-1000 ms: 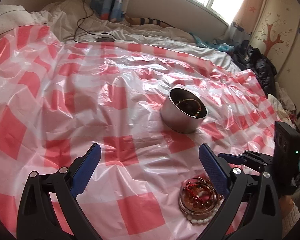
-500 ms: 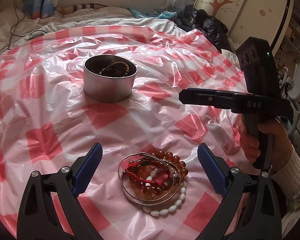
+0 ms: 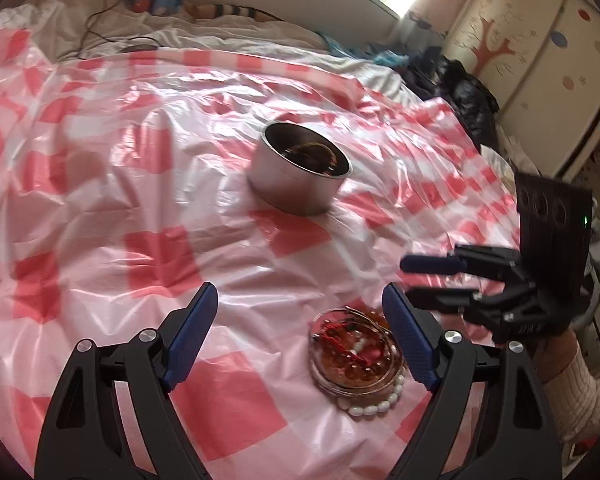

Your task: Organize jewelry

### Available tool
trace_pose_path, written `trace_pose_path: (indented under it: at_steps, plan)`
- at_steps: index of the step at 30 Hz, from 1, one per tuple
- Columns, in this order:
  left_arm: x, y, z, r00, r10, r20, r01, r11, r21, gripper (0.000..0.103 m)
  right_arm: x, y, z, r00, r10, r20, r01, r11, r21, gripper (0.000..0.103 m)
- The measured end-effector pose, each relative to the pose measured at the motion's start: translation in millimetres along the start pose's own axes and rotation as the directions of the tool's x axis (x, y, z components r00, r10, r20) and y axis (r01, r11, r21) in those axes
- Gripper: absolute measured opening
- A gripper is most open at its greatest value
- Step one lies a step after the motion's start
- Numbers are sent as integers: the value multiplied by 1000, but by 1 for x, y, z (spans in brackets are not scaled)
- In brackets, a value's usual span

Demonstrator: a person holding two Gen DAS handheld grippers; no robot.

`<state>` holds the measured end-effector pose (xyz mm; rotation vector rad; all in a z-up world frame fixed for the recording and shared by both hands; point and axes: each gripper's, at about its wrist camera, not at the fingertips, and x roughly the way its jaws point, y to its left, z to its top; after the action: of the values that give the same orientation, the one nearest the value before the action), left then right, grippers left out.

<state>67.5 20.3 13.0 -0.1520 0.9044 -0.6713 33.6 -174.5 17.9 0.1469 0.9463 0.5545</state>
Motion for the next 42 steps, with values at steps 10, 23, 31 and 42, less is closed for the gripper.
trace_pose_path:
  at_steps: [10,23,31,42]
  plan:
    - [-17,9,5,997,48,53,-46,998,-50,81,31,18,-4,999,5,-53,-8,999,-46,22]
    - [-16,10,4,997,62,50,-59,996,-65,83,20,2,2,996,91,7,-92,994,60,5]
    - [-14,10,3,997,63,42,-61,996,-62,83,1,-15,7,975,196,109,-211,965,153,5]
    - [18,-36,-12,994,-42,-98,55,988,142,84,-18,-65,8,986,3,169,-59,942,331,5]
